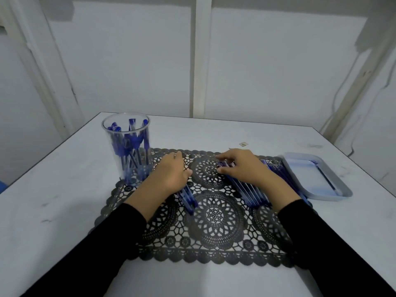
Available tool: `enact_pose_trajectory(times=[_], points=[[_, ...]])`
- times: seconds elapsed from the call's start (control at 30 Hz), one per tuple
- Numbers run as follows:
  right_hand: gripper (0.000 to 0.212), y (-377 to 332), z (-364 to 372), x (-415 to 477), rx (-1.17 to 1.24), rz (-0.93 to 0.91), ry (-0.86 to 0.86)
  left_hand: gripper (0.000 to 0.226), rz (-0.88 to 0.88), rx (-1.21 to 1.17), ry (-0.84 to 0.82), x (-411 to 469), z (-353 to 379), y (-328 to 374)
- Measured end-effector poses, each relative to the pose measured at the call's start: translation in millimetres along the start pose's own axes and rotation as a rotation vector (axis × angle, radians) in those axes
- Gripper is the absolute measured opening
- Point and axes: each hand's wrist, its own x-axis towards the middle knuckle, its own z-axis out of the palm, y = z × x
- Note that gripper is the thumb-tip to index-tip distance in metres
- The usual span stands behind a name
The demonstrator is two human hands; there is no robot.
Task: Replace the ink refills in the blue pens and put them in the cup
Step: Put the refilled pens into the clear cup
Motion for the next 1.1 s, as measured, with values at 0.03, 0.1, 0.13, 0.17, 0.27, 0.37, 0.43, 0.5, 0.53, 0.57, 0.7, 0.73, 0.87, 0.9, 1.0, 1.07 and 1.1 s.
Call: enact_pose_trajectory(times=[0.03, 0.1, 0.13, 0.17, 0.27, 0.37, 0.43, 0.5, 0.53, 0.57, 0.7, 0.73, 0.87, 0.9, 1.0, 1.07, 1.1], points=[[0.046, 3, -1, 0, -0.004, -0.006, -0.016, 0.076, -0.001, 0.002, -0.006, 0, 0, -2], [0.047, 9, -2, 1, -0.006, -0.011, -0.055, 0.080, -0.002, -0.014, -0.001, -2, -1, -5], [0.047, 12, -2, 1, -0.006, -0.013, -0.079, 0.079, -0.004, -0.032, 0.007, -3, -2, -6], [0.048, 14, -2, 1, -0.005, -0.019, -0.102, 0.076, -0.005, -0.048, 0.014, -4, -4, -7], [0.051, 19, -1, 2, 0.007, -0.040, -0.142, 0.068, -0.002, -0.047, -0.007, -4, -8, -9], [0.056, 22, 0, 5, 0.014, -0.050, -0.170, 0.067, 0.005, -0.029, -0.037, -4, -10, -9], [0.061, 24, 1, 8, 0.017, -0.042, -0.184, 0.064, 0.011, -0.018, -0.041, -4, -10, -10], [0.065, 25, 2, 9, 0.026, -0.040, -0.183, 0.059, 0.025, -0.019, -0.034, -3, -10, -12], [0.066, 25, 2, 9, 0.034, -0.041, -0.178, 0.059, 0.033, -0.019, -0.028, -3, -10, -13], [0.067, 26, 2, 9, 0.042, -0.044, -0.173, 0.059, 0.035, -0.012, -0.023, -2, -11, -14], [0.060, 29, 4, 11, -0.005, -0.073, -0.166, 0.056, 0.027, 0.035, -0.023, -1, -9, -16], [0.057, 30, 5, 11, -0.023, -0.083, -0.162, 0.054, 0.032, 0.048, -0.021, -1, -9, -15], [0.050, 28, 6, 13, -0.003, -0.093, -0.158, 0.049, 0.071, 0.034, -0.019, 1, -8, -12], [0.050, 28, 7, 13, 0.006, -0.095, -0.152, 0.054, 0.086, 0.017, -0.015, 2, -8, -10], [0.053, 27, 10, 12, -0.007, -0.090, -0.098, 0.063, 0.129, -0.016, 0.012, 4, -5, -8], [0.052, 26, 12, 12, -0.034, -0.094, -0.039, 0.068, 0.125, -0.015, 0.022, 4, -3, -8], [0.051, 26, 13, 12, -0.046, -0.098, -0.010, 0.067, 0.116, -0.007, 0.032, 4, -2, -8]])
